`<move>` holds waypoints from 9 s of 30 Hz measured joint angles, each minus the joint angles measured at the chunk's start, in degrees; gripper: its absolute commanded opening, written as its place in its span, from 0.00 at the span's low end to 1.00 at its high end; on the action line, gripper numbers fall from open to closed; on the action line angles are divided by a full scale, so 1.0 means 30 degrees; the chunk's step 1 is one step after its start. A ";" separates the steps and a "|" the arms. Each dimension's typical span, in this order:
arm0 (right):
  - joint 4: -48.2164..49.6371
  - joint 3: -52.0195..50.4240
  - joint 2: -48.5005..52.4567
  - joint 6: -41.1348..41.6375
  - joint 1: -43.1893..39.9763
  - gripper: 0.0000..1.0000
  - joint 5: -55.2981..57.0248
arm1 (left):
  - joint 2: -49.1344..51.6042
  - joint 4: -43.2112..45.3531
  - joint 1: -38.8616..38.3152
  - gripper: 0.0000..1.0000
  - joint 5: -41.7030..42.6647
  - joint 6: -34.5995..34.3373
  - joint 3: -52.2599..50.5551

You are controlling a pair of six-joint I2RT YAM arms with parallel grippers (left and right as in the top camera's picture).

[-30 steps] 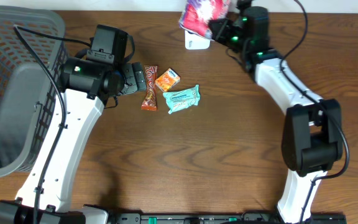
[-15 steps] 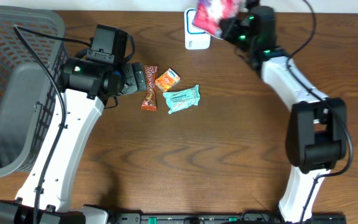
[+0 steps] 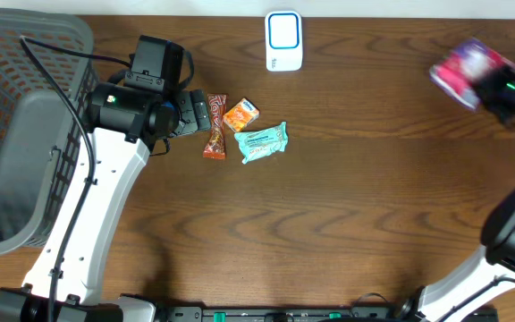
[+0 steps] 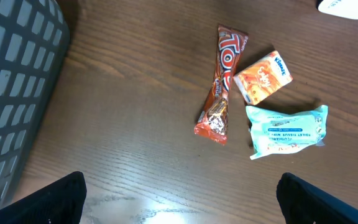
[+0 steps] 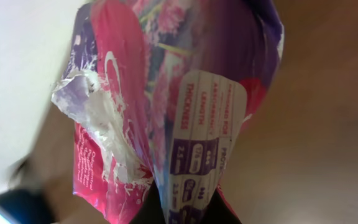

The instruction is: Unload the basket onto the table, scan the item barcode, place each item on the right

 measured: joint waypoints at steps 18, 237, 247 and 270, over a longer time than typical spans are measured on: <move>-0.1450 0.0000 -0.0007 -0.3810 -0.5348 0.99 0.1559 | 0.0000 0.0007 0.0000 0.98 0.0000 0.0000 0.0000; -0.1770 -0.7220 -0.5574 -0.3184 1.7158 0.74 0.3162 | 0.0000 0.0007 0.0000 0.98 0.0000 0.0000 0.0000; -0.0291 -0.7271 -0.3439 -0.2739 1.6932 0.72 0.2572 | 0.0000 0.0007 0.0000 0.98 -0.0007 0.0000 0.0000; 0.1880 -0.7344 0.0240 -0.4940 1.6320 0.30 -0.4575 | 0.0000 0.0007 0.0000 0.98 0.0000 0.0000 0.0000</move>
